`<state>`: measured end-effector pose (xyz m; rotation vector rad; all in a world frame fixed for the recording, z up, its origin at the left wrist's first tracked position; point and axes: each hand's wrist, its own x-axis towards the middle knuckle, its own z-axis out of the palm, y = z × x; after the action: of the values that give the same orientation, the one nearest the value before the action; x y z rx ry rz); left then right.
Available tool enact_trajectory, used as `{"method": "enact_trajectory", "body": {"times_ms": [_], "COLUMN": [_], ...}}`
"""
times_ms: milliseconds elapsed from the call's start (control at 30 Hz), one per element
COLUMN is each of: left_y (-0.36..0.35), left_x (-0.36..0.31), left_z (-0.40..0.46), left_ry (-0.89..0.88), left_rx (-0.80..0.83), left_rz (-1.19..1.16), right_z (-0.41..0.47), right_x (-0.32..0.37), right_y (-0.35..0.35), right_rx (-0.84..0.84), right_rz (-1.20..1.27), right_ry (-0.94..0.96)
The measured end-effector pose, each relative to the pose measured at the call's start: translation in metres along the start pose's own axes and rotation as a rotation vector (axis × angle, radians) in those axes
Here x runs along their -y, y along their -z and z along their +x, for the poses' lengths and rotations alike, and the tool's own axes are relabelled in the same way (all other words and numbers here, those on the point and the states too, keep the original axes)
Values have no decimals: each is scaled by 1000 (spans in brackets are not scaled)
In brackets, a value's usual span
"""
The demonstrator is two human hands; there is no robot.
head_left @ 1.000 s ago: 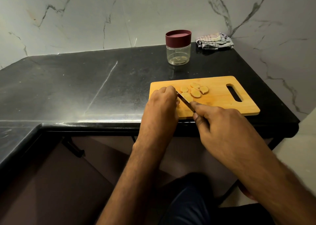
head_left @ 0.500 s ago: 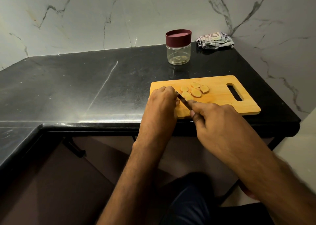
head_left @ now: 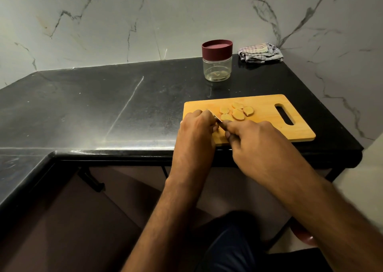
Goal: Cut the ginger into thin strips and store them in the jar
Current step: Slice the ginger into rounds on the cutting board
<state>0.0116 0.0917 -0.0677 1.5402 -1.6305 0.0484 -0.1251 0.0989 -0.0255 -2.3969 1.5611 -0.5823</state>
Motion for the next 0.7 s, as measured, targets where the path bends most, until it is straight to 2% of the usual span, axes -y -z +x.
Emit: {"method": "enact_trajectory", "body": {"times_ms": [700], "left_y": [2], "left_x": [1], "left_z": [-5], "left_ry": [-65], "left_rx": [-29], "left_rz": [52], "right_z": [-5], "right_x": [0], "right_y": [-1], "right_rx": [-1], "right_rz": [2], "right_ry": [-7]}}
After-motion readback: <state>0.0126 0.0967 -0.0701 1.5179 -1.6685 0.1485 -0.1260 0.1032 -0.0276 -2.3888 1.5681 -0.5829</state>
